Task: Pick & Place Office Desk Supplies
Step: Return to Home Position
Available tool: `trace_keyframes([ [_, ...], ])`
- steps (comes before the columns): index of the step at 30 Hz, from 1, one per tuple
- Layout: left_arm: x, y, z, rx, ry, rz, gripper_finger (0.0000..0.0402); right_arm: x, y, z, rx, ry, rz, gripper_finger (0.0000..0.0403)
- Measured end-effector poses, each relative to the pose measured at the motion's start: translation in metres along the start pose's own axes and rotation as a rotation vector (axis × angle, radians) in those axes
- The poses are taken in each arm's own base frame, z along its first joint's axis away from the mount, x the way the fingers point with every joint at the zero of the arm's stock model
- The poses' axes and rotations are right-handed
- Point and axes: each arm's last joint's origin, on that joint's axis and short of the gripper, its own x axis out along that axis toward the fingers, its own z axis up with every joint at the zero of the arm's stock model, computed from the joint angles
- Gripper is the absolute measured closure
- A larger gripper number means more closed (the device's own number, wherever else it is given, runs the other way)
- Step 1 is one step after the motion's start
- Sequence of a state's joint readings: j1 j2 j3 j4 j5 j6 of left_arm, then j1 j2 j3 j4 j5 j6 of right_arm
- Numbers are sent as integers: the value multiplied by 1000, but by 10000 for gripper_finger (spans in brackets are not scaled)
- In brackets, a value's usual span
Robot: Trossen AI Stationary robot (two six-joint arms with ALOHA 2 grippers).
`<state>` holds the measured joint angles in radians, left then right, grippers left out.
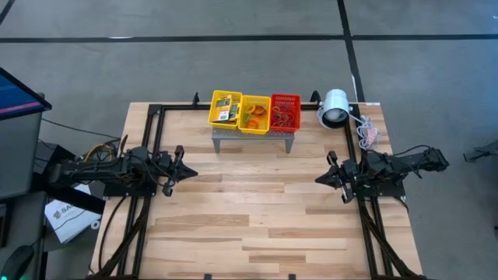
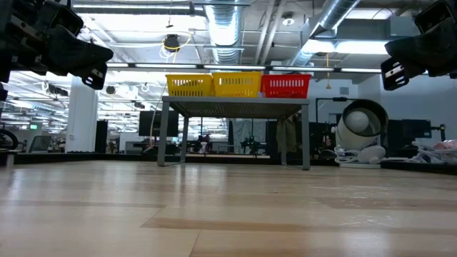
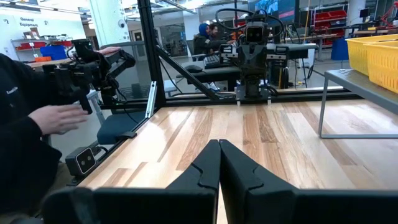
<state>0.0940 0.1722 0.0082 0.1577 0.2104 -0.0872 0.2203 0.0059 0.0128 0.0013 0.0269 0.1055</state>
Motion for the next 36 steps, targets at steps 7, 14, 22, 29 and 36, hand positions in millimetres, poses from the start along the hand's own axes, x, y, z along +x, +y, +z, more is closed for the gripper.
trace_keyframes([
  [7,-4,-1,5,12,-55,-6,401,0,0,0,0,0,0,403],
  [14,-9,-3,11,60,-124,-10,401,0,0,0,0,0,0,403],
  [22,-13,-4,17,64,-193,-16,401,0,0,0,0,1,0,403],
  [29,-13,-4,17,66,-202,-16,401,0,0,0,0,1,0,403],
  [36,-13,-4,18,67,-206,-17,401,0,0,0,0,1,0,403],
])
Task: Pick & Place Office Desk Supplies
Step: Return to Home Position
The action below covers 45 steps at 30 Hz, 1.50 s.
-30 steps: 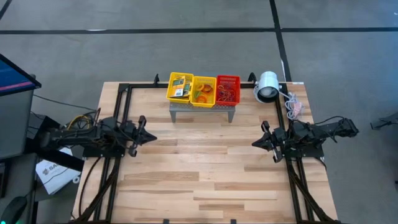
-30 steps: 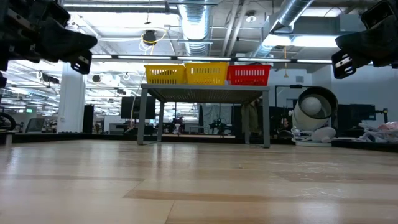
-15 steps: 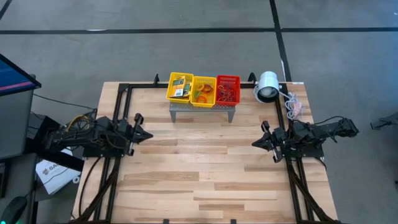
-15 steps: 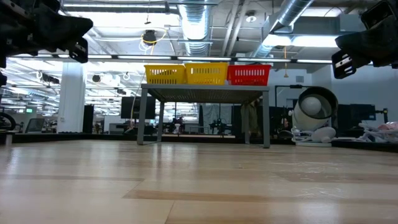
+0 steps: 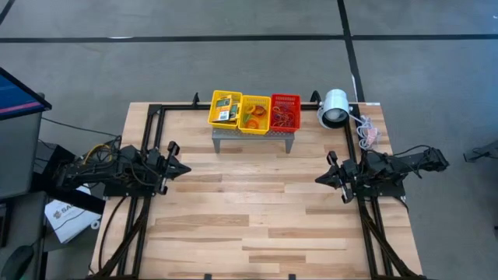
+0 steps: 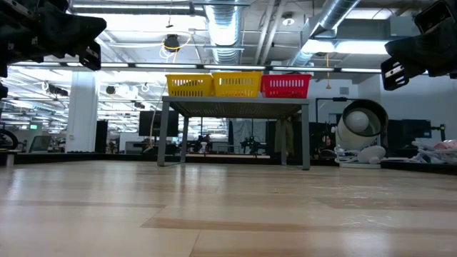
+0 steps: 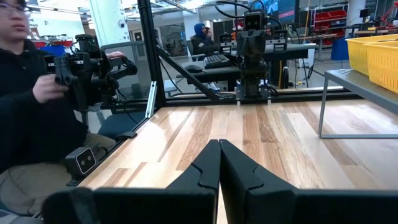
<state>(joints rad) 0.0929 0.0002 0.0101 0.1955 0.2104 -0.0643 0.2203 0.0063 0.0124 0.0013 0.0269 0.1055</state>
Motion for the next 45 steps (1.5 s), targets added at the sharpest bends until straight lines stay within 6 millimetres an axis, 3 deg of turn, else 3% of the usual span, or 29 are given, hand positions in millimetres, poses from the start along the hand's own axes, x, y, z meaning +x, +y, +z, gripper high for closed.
trace_keyframes([
  [45,1,0,-2,-4,15,1,401,0,0,0,0,0,0,403],
])
